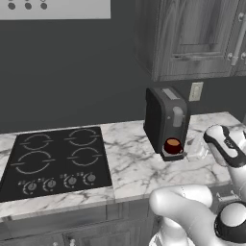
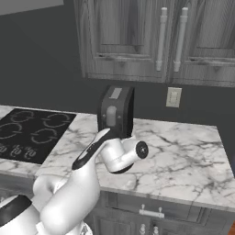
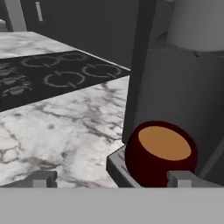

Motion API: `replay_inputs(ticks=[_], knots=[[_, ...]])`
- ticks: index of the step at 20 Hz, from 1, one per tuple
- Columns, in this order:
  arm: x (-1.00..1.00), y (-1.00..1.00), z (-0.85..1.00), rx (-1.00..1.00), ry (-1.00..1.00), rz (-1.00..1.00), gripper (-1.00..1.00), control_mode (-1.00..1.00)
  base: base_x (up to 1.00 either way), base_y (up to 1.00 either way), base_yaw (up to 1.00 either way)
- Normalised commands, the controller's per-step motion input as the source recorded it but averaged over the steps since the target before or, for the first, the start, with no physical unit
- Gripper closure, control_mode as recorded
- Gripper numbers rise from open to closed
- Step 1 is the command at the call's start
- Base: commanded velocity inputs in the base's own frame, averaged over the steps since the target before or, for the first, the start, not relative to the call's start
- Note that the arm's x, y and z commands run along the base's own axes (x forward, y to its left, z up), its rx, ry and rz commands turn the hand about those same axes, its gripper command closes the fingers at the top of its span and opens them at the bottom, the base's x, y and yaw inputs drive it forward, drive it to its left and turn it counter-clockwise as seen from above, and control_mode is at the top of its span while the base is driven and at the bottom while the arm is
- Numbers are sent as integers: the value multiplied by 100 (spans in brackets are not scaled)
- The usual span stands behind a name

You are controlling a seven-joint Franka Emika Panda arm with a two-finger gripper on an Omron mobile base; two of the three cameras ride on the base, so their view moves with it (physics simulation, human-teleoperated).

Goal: Pick up the brewed coffee from the coffee machine and place it next to the breakfast plate on the dining counter.

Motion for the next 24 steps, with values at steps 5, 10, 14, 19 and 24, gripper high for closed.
replay_inputs(ticks=[5, 10, 14, 19, 24], knots=[[21, 0, -11, 4, -5, 6, -100, -100, 0, 0, 0], [27, 0, -6, 4, 0, 1, -100, -100, 0, 0, 0], [29, -2, -16, 1, 0, 0, -100, -100, 0, 0, 0], [21, -2, -22, 0, 0, 0, -100, -100, 0, 0, 0], [9, -8, -22, 0, 0, 0, -100, -100, 0, 0, 0]])
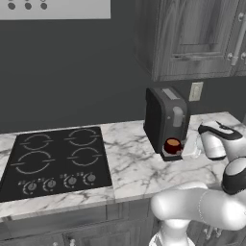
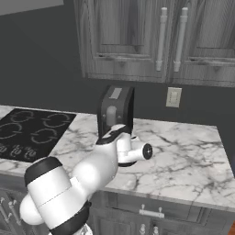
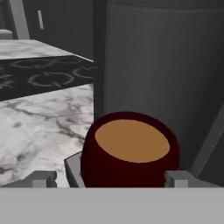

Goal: Pick up the brewed coffee from the coffee machine and place it next to the breakfast plate on the dining counter.

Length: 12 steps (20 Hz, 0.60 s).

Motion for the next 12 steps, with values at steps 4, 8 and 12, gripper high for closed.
replay_inputs(ticks=[4, 8, 12], knots=[[7, -7, -19, 0, 0, 0, -100, -100, 0, 0, 0], [9, 0, -19, 0, 0, 0, 100, -100, 0, 0, 0], [20, 0, -4, 0, 0, 0, 100, -100, 0, 0, 0]])
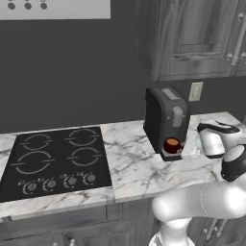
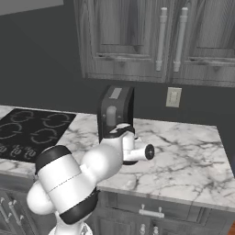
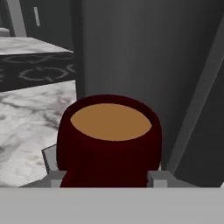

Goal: Pick up the brewed coffee from the coffee machine and place it next to the breakfast plate on the dining counter.

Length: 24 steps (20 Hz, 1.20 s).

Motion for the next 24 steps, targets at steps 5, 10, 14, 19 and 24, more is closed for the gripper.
replay_inputs(ticks=[5, 10, 14, 19, 24], knots=[[14, 0, 0, 0, 0, 0, 100, -100, 0, 0, 0], [-21, 0, 1, 0, -1, 1, 100, -100, 0, 0, 0], [-49, 0, 17, -1, -13, 5, 100, -100, 0, 0, 0], [-65, 5, 40, -8, -18, 10, 100, -100, 0, 0, 0], [-49, 12, 74, -2, -10, 20, 100, -100, 0, 0, 0]])
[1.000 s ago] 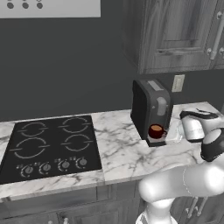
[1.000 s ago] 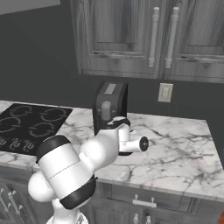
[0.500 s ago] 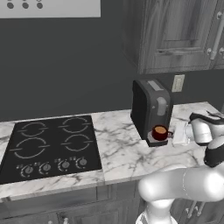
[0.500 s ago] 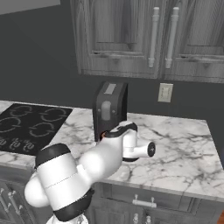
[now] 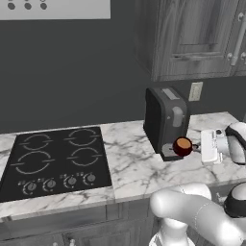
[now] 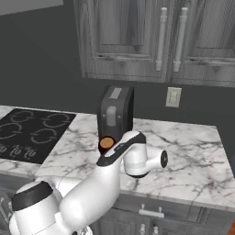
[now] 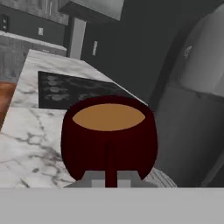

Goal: Pick up the brewed coffee from the coffee machine and place it next to the breakfast plate on the dining counter.

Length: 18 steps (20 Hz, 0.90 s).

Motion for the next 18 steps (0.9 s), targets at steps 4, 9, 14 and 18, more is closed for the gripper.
replay_inputs(ticks=[4, 9, 14, 18], knots=[[-50, 25, 73, 0, -1, 24, 100, -100, 0, 0, 0], [-42, 44, 21, -2, 6, 18, 100, -100, 0, 0, 0], [-26, 28, 16, 0, 17, 2, 100, -100, 0, 0, 0], [-22, 14, 35, 0, 9, 0, 100, -100, 0, 0, 0]])
